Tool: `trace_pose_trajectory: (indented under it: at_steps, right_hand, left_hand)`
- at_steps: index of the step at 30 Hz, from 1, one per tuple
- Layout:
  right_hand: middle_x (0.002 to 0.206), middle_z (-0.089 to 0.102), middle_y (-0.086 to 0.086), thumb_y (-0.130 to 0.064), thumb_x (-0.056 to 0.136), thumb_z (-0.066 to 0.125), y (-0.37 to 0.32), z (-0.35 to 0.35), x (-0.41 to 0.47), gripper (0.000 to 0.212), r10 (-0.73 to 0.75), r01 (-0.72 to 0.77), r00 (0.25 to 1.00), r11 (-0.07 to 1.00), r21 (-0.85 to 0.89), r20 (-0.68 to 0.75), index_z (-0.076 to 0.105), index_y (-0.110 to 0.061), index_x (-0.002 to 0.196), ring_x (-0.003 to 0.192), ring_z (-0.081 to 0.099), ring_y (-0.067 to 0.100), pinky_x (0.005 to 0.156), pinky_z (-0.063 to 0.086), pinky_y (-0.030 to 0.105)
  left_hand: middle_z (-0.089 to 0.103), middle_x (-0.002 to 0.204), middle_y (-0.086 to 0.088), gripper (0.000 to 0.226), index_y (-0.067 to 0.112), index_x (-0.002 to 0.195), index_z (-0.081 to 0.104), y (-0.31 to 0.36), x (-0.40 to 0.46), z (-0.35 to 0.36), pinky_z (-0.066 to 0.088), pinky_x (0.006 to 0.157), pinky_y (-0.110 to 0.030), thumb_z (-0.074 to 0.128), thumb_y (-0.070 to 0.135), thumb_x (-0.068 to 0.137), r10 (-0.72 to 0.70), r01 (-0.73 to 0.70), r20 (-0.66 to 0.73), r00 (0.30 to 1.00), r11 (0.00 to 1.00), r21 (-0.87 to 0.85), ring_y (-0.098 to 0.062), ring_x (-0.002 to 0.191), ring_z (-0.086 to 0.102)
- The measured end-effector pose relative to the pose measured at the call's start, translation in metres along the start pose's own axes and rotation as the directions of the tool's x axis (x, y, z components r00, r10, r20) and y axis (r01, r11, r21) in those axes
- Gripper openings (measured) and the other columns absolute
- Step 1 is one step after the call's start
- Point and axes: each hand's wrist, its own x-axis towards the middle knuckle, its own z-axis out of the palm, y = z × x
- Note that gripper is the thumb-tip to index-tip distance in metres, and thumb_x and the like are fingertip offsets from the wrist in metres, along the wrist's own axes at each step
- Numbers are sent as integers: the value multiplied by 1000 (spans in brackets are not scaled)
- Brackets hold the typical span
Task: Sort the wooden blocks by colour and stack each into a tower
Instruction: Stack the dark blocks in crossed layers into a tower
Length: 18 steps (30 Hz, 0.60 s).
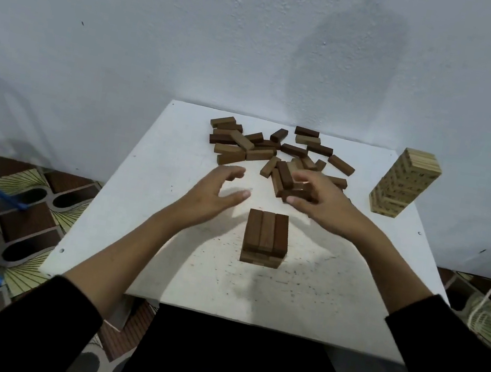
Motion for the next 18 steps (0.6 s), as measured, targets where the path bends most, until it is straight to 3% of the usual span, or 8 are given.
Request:
trace_pose_trajectory:
  at_steps: [3,7,9,11,14,18]
  right_hand:
    - [125,55,2,-18,90,62,5,4,33,34,23,-34,997,990,-139,-75,57,-14,123,113,52,17,90,42,26]
    - [98,56,1,-9,90,58,7,18,73,18,-42,32,999,956,-291,-27,66,-9,107,93,51,14,73,31,19]
    - [98,56,2,-6,89,55,9,24,93,20,-51,41,998,946,-321,-22,66,-9,105,94,51,15,71,30,18]
    - [110,57,7,-13,87,58,13,29,110,25,-23,7,999,925,-380,-37,63,-10,111,107,51,23,82,37,25]
    - [130,48,13,-31,84,66,18,32,131,54,81,-67,997,860,-506,6,48,-10,130,123,40,31,102,36,40]
    - [129,48,13,-37,79,67,26,39,148,65,131,-71,990,798,-599,59,41,-12,133,123,41,33,108,30,46]
  left_hand:
    - [51,134,-5,40,11,130,52,-17,23,-7,34,96,-22,58,25,93,-31,43,-94,995,991,129,-19,123,47]
    - [50,134,-12,34,4,126,55,-38,57,-7,31,98,-23,57,15,94,-33,76,-150,988,952,297,-26,123,45]
    - [52,130,-16,32,1,124,57,-45,74,-8,32,97,-24,57,10,93,-20,84,-193,981,939,334,-30,120,47]
    - [55,126,-18,32,0,122,60,-45,86,-8,33,98,-26,56,3,91,-18,92,-223,975,940,329,-32,118,49]
    - [60,123,-18,35,1,119,64,-52,101,-5,38,100,-30,56,-4,86,12,55,-204,979,947,318,-32,115,54]
    - [64,119,-12,36,6,116,67,-60,112,-2,47,92,-37,57,-5,83,-1,56,-185,983,955,292,-29,108,57]
